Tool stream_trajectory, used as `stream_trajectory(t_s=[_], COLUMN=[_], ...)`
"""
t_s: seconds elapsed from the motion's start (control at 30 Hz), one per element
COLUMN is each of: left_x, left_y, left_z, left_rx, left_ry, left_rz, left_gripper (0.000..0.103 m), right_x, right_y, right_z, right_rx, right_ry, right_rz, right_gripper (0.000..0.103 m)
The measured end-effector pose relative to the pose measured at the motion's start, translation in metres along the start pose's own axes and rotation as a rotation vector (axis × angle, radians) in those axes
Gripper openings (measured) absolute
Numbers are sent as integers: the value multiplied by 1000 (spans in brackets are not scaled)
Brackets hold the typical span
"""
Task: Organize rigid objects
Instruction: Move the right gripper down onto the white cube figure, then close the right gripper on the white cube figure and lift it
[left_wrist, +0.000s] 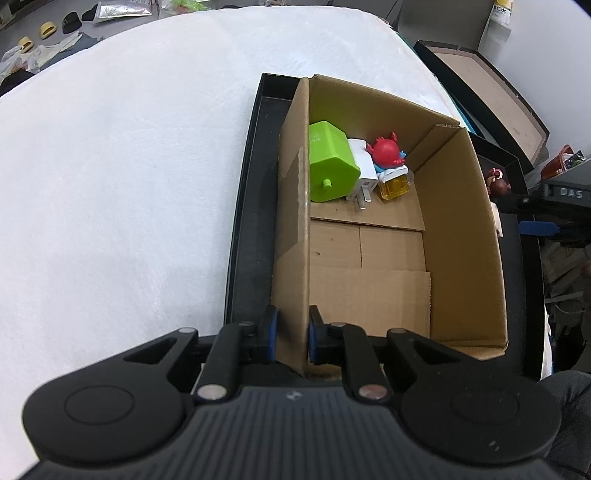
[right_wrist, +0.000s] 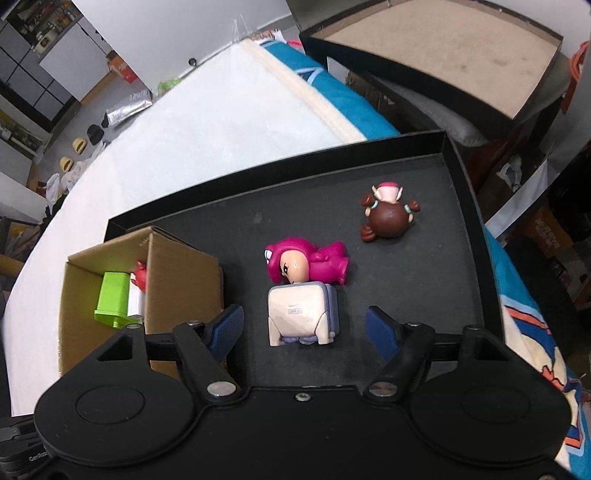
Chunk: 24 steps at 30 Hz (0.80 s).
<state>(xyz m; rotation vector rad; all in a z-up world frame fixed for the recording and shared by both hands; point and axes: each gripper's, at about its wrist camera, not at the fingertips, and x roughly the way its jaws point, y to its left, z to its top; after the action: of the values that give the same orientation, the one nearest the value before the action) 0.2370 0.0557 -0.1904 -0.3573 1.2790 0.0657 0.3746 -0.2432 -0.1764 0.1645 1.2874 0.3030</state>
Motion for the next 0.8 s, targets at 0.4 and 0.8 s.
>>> stream_trajectory(t_s=[0.4,0.8], left_x=[1,1], left_y=[1,2], left_z=[0,1], left_rx=[0,0], left_ry=[3,1], left_rz=[0,-1], left_gripper=[15,15], right_x=[34,17], right_y=[9,4], right_z=[0,-16], right_rx=[-33,-41], right_ry=[62,46], right_rz=[-18,-44], right_gripper=[52,45])
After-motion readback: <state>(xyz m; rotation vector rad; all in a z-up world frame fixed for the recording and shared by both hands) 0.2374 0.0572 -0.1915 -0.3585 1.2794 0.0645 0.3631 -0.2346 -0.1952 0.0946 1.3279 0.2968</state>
